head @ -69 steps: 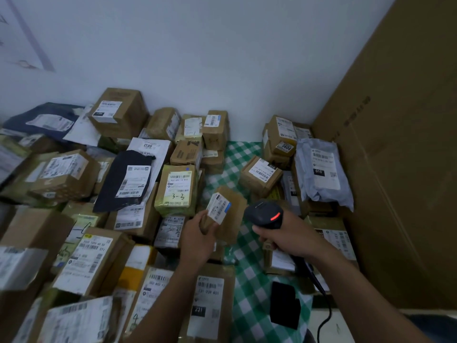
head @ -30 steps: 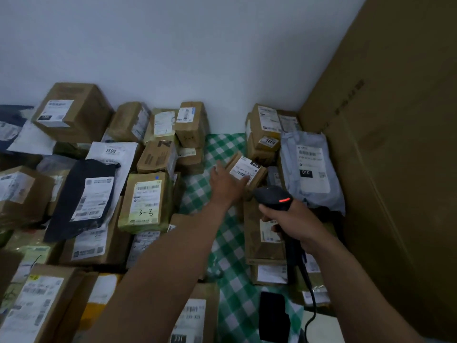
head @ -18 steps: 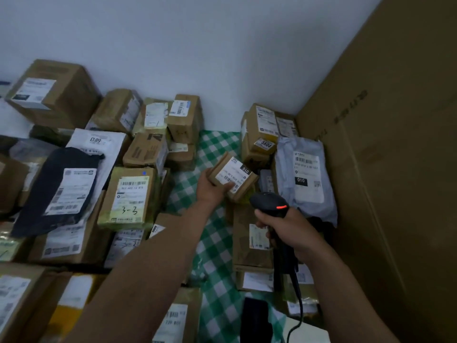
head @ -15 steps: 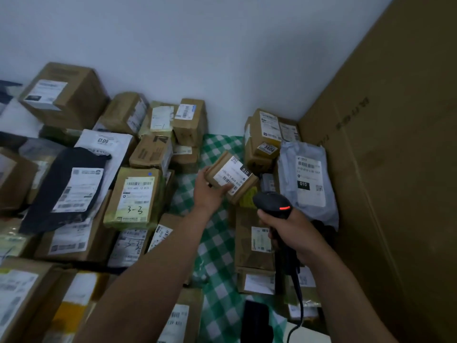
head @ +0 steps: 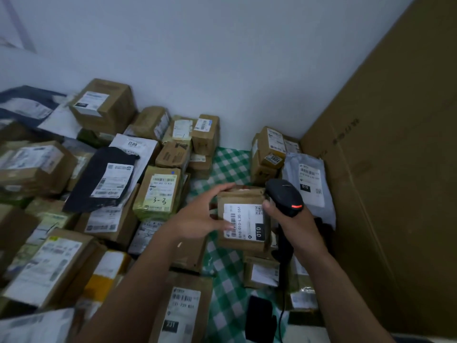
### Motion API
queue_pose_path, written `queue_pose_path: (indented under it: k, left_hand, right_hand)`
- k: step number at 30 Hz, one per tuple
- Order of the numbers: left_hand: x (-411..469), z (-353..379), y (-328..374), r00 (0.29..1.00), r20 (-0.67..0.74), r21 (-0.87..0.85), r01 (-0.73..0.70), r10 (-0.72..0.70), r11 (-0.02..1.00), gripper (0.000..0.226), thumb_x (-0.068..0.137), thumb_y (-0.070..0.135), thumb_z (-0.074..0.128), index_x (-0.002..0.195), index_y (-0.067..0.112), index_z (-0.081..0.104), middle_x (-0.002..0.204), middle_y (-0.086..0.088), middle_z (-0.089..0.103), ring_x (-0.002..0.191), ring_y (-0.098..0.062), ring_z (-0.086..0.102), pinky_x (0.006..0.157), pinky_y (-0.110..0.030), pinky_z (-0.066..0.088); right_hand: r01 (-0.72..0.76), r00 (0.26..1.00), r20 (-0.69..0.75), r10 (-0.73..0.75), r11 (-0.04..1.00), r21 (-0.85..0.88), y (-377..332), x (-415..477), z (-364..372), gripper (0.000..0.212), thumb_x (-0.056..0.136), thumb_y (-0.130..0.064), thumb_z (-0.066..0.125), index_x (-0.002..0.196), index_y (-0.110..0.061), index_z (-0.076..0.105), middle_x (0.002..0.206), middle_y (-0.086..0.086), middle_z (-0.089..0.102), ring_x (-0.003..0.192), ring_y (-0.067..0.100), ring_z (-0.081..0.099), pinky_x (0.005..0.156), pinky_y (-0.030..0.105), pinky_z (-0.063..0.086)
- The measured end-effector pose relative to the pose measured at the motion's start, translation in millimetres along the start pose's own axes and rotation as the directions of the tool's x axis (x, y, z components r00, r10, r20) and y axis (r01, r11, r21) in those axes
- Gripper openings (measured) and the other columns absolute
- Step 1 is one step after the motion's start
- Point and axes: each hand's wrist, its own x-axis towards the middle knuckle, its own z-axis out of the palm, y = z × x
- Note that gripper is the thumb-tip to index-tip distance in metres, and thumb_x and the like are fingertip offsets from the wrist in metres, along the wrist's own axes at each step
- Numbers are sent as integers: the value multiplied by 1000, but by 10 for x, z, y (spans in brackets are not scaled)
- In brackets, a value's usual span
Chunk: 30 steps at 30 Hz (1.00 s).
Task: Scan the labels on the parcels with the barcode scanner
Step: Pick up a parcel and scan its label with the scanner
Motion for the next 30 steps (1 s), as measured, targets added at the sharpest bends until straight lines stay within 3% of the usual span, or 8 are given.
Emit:
queue_pose_path:
  k: [3,6,10,14,16,21,24,30]
  left_hand:
    - [-179,22,-8,999,-35,-38,-11,10,999,112,69,25,96,152,58,28,157,26,37,140,-10,46,109,-44,50]
    - [-361,184,-51,982,-185,-215,-6,-35,977,112,72,17,92,160,39,25,154,19,40,135,-8,49,100,-29,54]
    - [-611,509,-265,972,-163,-300,113,-168,947,114,59,45,99,153,47,35,156,13,45,143,-14,44,114,-49,44]
    - [-745,810,-260,970,-73,-440,178,-233,880,82,71,28,88,142,41,48,131,11,69,118,-14,67,92,-37,56]
    - [-761,824,-237,965,-121,-455,156,-235,877,82,70,22,87,143,32,51,124,8,73,113,-13,70,94,-35,57]
    - [-729,397,-195,956,-228,-152,154,-186,976,104,64,29,97,151,43,41,125,20,69,121,-7,62,110,-41,45]
    - [-661,114,-19,954,-244,24,186,-174,982,108,69,22,94,154,46,33,127,25,63,115,3,58,100,-23,42]
    - [-468,-208,106,952,-231,276,262,-201,925,119,57,41,92,158,43,29,134,17,65,122,-7,62,105,-32,49]
  right_hand:
    - [17,998,56,-18,1000,3,7,-105,11,49,74,-4,88,117,-18,72,111,0,79,102,15,75,82,32,60]
    - [-14,1000,-4,14,1000,19,41,-143,16,55,73,-6,89,123,-17,70,112,1,78,104,20,75,83,37,60]
    - [-33,997,-63,35,999,38,38,-202,33,51,77,-11,88,123,-20,69,110,-1,79,100,16,76,91,41,60]
    - [-24,998,-64,26,999,30,80,-277,118,46,79,-14,88,121,-22,71,108,-5,79,100,15,76,93,44,60]
    - [-32,997,-65,34,999,36,103,-292,138,44,81,-16,87,121,-25,70,109,-4,79,102,17,75,94,46,60]
    - [-49,996,-85,40,993,-110,114,-346,33,37,87,-26,82,120,-33,68,110,-1,75,99,19,69,79,38,59]
    - [25,995,100,4,957,-288,37,-426,28,26,90,-24,79,111,-37,70,97,-9,76,89,14,70,71,30,53]
    - [155,951,308,2,862,-483,-4,-515,225,14,87,-21,81,92,-29,71,68,-14,71,61,0,63,56,14,47]
